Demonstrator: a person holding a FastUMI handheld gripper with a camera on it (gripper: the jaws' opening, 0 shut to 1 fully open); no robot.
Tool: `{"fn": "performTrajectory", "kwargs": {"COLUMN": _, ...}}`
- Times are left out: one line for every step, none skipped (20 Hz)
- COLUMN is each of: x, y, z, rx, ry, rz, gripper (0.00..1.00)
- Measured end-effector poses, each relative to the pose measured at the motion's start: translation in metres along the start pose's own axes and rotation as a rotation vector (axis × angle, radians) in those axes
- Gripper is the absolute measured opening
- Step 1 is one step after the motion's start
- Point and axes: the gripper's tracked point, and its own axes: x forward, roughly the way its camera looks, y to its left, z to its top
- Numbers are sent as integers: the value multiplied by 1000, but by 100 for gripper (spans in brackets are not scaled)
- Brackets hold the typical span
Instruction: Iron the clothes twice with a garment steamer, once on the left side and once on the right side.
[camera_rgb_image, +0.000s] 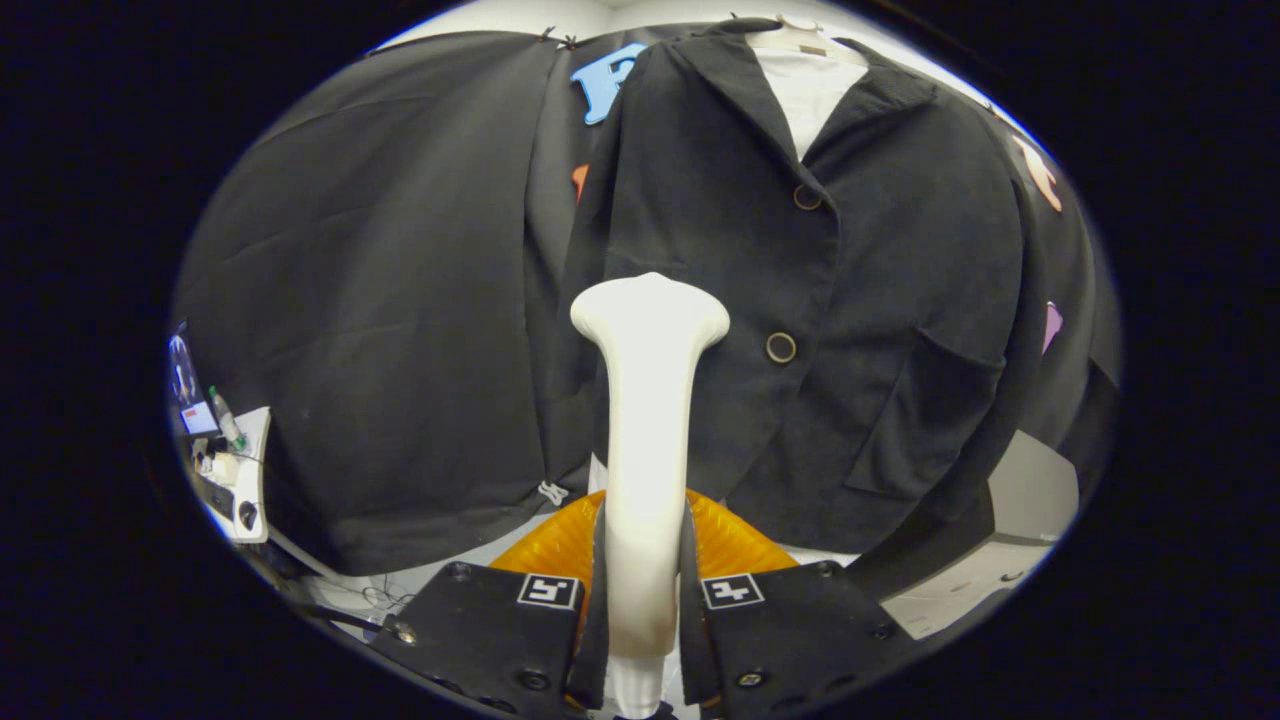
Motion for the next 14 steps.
{"fn": "performTrajectory", "kwargs": {"x": 1, "y": 0, "z": -4, "rx": 0, "ry": 7, "rz": 1, "gripper": 31}}
{"fn": "performTrajectory", "kwargs": {"x": 2, "y": 1, "z": -9, "rx": 1, "ry": 14, "rz": 3, "gripper": 31}}
{"fn": "performTrajectory", "kwargs": {"x": 4, "y": 1, "z": -14, "rx": -1, "ry": 23, "rz": 5, "gripper": 31}}
{"fn": "performTrajectory", "kwargs": {"x": 5, "y": 2, "z": -19, "rx": 0, "ry": 35, "rz": 8, "gripper": 31}}
{"fn": "performTrajectory", "kwargs": {"x": 6, "y": 2, "z": -27, "rx": 4, "ry": 50, "rz": 11, "gripper": 31}}
{"fn": "performTrajectory", "kwargs": {"x": 8, "y": 1, "z": -33, "rx": 4, "ry": 61, "rz": 14, "gripper": 31}}
{"fn": "performTrajectory", "kwargs": {"x": 10, "y": 1, "z": -38, "rx": 0, "ry": 69, "rz": 15, "gripper": 31}}
{"fn": "performTrajectory", "kwargs": {"x": 10, "y": 1, "z": -41, "rx": -1, "ry": 75, "rz": 16, "gripper": 31}}
{"fn": "performTrajectory", "kwargs": {"x": 11, "y": 1, "z": -45, "rx": -1, "ry": 83, "rz": 17, "gripper": 31}}
{"fn": "performTrajectory", "kwargs": {"x": 11, "y": 1, "z": -48, "rx": 1, "ry": 90, "rz": 20, "gripper": 31}}
{"fn": "performTrajectory", "kwargs": {"x": 12, "y": 2, "z": -52, "rx": 1, "ry": 95, "rz": 21, "gripper": 31}}
{"fn": "performTrajectory", "kwargs": {"x": 13, "y": 1, "z": -54, "rx": -1, "ry": 98, "rz": 21, "gripper": 31}}
{"fn": "performTrajectory", "kwargs": {"x": 11, "y": 1, "z": -52, "rx": 6, "ry": 97, "rz": 24, "gripper": 31}}
{"fn": "performTrajectory", "kwargs": {"x": 11, "y": 4, "z": -52, "rx": 17, "ry": 95, "rz": 28, "gripper": 31}}
